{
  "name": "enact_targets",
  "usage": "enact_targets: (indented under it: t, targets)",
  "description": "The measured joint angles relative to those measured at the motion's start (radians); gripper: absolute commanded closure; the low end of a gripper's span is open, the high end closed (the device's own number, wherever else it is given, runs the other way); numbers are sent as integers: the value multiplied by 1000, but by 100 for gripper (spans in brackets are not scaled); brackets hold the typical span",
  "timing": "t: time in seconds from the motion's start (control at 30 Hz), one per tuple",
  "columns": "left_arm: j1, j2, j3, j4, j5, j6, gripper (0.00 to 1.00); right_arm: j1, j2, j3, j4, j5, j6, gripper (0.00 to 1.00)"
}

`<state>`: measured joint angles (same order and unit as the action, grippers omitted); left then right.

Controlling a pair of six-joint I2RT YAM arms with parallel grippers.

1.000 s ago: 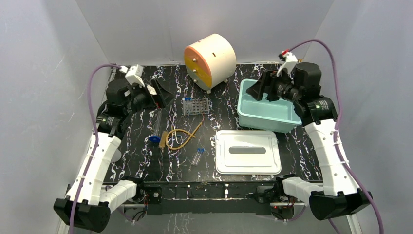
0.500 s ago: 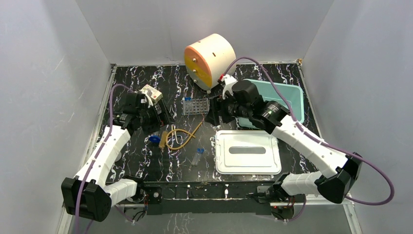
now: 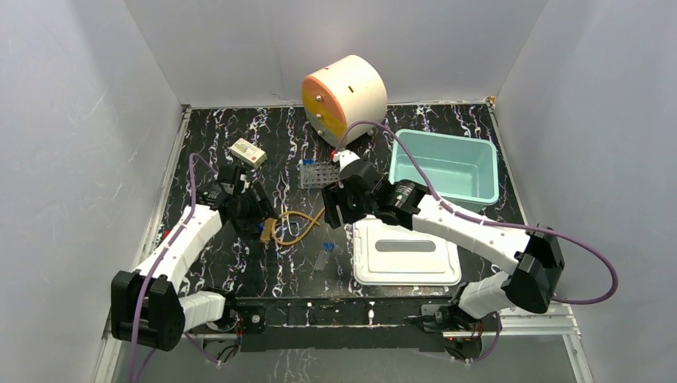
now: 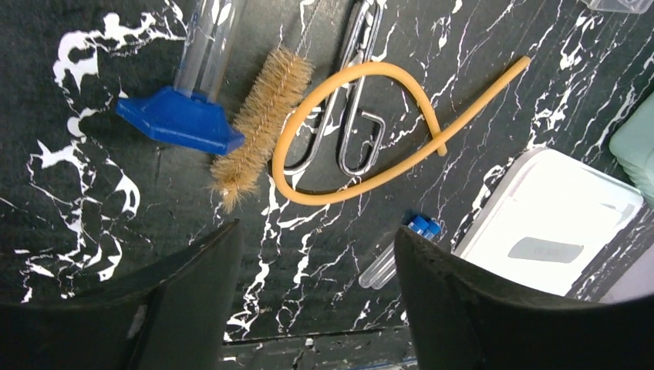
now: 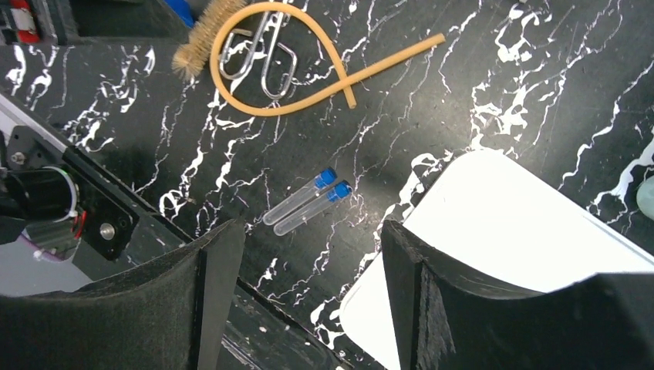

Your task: Organize the chemistry lab equipment

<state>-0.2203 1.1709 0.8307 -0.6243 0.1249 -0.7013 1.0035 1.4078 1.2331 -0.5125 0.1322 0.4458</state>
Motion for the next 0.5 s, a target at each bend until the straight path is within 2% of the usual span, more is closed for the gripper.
enact_targets:
  t: [0.23, 0.33, 0.4, 0.5]
  targets:
    - [0, 37, 8, 51, -14, 10, 51, 0, 15, -38, 23, 15, 36, 32]
    - [0, 72, 22, 64, 7, 28, 49, 4, 32, -50, 41, 12, 58, 33]
    - [-7, 89, 26, 79, 51, 40, 47, 7, 34, -68, 50, 11, 76, 39]
    - [-77, 98, 31, 101, 104, 56, 46, 13, 35, -92, 45, 24, 118, 45]
